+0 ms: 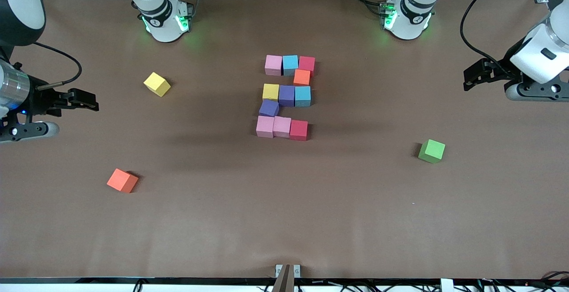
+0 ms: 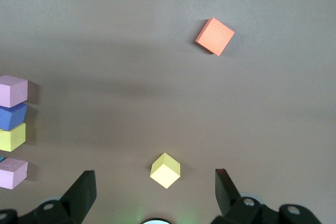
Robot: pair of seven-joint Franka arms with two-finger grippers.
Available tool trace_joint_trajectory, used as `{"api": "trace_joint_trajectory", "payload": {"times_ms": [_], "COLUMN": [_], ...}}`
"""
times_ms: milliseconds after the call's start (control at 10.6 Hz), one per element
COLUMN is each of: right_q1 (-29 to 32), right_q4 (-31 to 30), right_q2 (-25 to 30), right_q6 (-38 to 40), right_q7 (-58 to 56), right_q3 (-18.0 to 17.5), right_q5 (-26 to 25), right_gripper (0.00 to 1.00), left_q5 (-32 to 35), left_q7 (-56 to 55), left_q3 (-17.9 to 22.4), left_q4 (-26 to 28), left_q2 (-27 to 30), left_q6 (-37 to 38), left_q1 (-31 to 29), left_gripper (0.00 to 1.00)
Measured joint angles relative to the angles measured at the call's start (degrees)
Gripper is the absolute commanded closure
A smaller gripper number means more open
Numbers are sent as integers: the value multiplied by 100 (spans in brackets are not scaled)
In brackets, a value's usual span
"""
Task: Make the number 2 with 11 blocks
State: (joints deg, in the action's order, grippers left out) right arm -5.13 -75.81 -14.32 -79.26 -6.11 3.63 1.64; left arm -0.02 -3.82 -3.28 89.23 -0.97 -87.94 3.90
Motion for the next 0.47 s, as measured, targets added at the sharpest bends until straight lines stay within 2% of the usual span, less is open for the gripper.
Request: {"api": "trace_joint_trajectory", "payload": {"times_ms": [470], "right_q1": [0], "right_q4": [3], "right_q2": [0], "right_q6": [28], "right_q7": [6], "right_q3": [0], "right_q5": [0], "right_gripper": [0], "left_q5": [0], "left_q7": [0], "left_q3": [1], "left_q4": [-5], "left_q2": [0], "left_q6": [34], "left_q1": [0], "left_gripper": [0]}}
